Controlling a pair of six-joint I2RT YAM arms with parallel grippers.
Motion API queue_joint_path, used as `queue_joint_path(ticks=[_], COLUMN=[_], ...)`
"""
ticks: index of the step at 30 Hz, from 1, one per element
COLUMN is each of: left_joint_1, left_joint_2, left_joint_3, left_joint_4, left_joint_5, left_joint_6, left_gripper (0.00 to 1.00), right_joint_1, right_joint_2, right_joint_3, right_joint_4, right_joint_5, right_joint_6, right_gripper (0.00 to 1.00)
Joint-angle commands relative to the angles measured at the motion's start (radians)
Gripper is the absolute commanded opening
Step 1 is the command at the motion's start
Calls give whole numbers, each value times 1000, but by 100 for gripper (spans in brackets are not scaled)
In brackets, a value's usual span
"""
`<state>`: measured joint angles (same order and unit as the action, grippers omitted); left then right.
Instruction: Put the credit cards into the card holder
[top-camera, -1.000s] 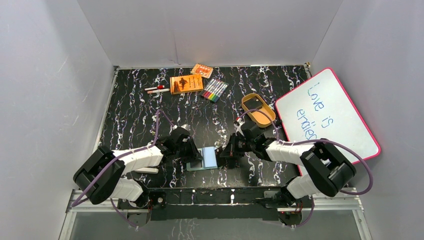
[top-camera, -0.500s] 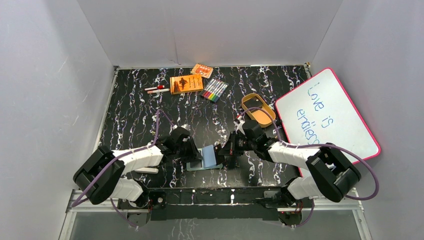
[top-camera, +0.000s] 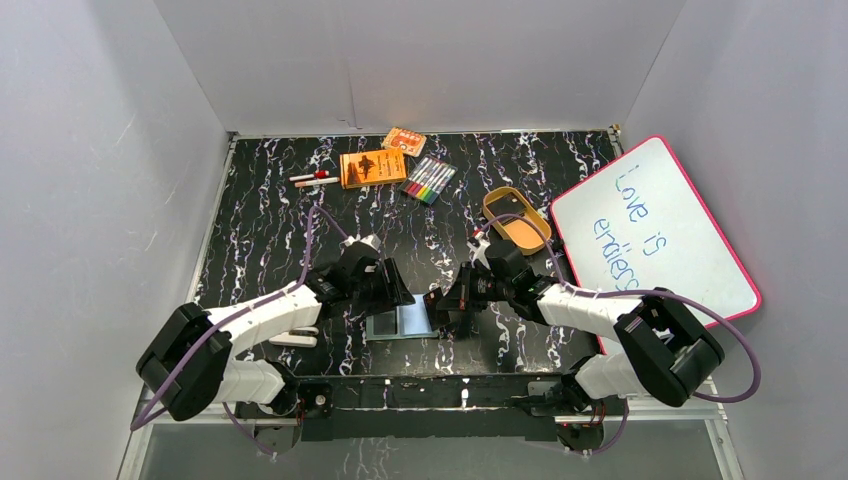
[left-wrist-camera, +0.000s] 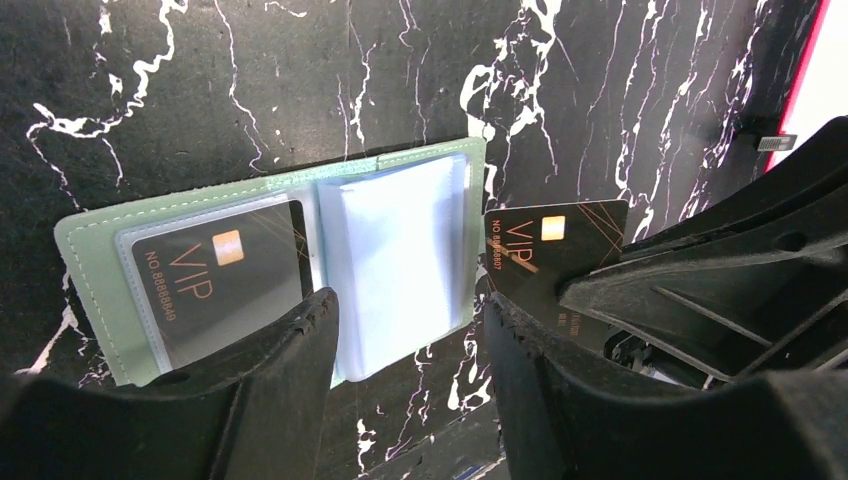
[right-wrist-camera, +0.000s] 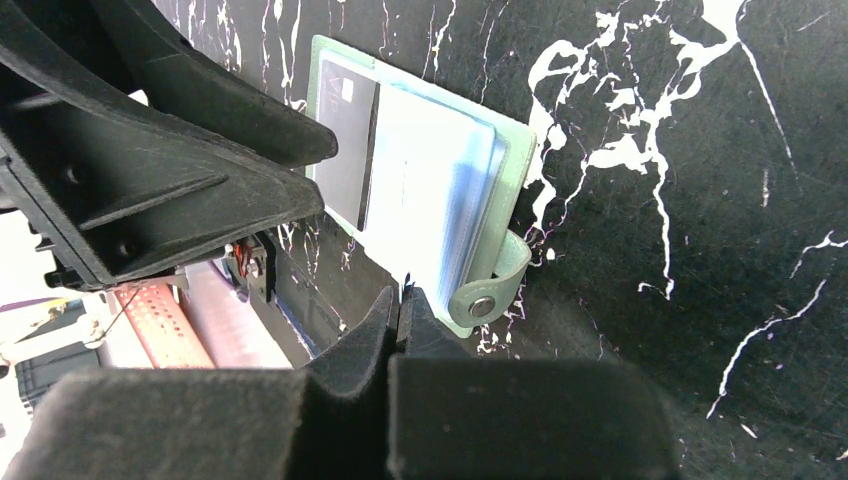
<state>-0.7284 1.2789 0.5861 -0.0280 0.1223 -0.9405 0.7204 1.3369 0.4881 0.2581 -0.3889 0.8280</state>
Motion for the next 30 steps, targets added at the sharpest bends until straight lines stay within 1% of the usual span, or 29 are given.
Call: queue_joint_path(ticks=[1, 8, 11, 19, 30], left_joint_1=[6, 7, 6, 6, 6], left_joint_2=[-18, -17, -12, 7, 26], left_joint_3=[37, 25, 14, -10, -26], left_joint_4=[-51, -74, -72, -54, -33], left_joint_5=[-7, -51, -52, -50, -37], left_joint_6=[25, 36, 38, 39, 36], left_gripper=[54, 51, 51, 51, 51], right_joint_1=[4, 6, 9, 9, 12], right_joint_2=[-2, 85, 101, 67, 59], right_joint_3=[20, 50, 53, 49, 44], right_joint_4=[35, 3, -8, -61, -66], right_joint_5=[-13, -49, -38, 18, 13], right_joint_6=[-5, 33, 37, 29, 22], right_gripper=[0, 0, 0, 0, 0])
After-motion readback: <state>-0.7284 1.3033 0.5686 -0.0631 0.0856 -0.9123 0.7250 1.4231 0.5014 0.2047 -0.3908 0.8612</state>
